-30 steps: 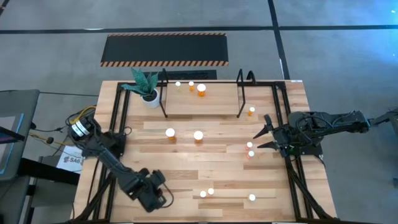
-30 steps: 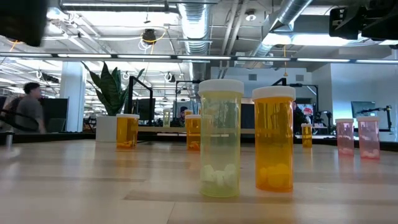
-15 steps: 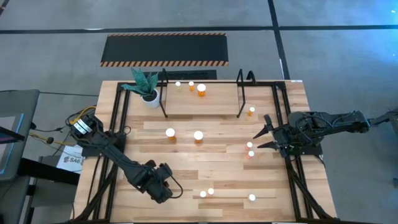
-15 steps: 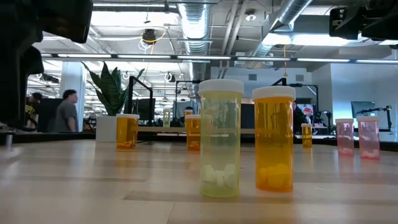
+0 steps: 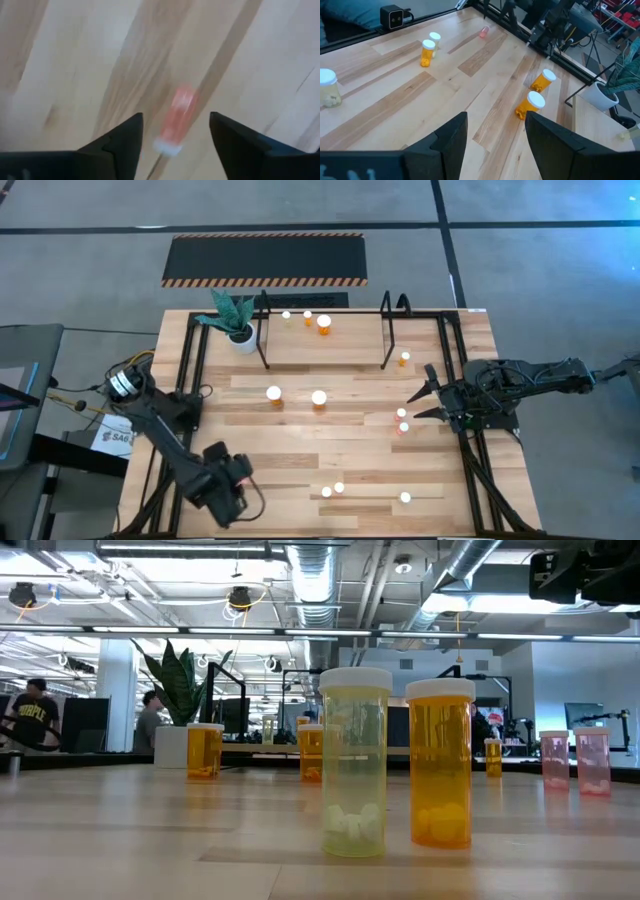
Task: Pick and place medicine bottles onto shelf by color
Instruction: Put the bottom left pink pill bottle on the shelf
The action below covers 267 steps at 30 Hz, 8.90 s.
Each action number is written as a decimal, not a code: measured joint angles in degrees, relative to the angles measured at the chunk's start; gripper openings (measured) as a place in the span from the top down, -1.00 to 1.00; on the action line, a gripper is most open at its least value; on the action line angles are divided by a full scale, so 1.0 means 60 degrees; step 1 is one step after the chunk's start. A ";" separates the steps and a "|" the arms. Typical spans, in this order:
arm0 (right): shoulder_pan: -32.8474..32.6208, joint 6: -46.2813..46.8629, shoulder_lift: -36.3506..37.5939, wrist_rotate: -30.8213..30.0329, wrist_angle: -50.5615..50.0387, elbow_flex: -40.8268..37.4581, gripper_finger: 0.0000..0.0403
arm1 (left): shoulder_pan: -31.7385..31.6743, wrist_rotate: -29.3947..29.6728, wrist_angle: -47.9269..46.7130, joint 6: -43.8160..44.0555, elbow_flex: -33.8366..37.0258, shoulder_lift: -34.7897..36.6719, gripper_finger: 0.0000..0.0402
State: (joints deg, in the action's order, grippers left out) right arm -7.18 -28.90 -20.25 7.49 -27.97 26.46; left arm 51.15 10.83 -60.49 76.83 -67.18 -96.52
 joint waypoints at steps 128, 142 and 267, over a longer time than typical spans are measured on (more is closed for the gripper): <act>-0.0002 0.0000 0.0002 0.0000 -0.0057 0.0004 -0.11 | -0.0706 -0.1817 0.2906 0.0480 0.1970 -0.0609 0.28; 0.0000 0.0000 0.0003 0.0000 -0.0061 0.0004 -0.11 | -0.1751 -0.3298 0.2849 -0.0535 0.1581 -0.0672 0.52; -0.1390 0.6252 -0.8325 -0.2687 0.5884 0.4381 -0.11 | -0.9994 -1.2083 1.7483 1.5424 0.1559 -0.0625 0.53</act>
State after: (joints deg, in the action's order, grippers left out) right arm -15.52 8.61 -70.20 -8.63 7.33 52.74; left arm -8.82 -61.67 44.41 169.38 -57.82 -100.27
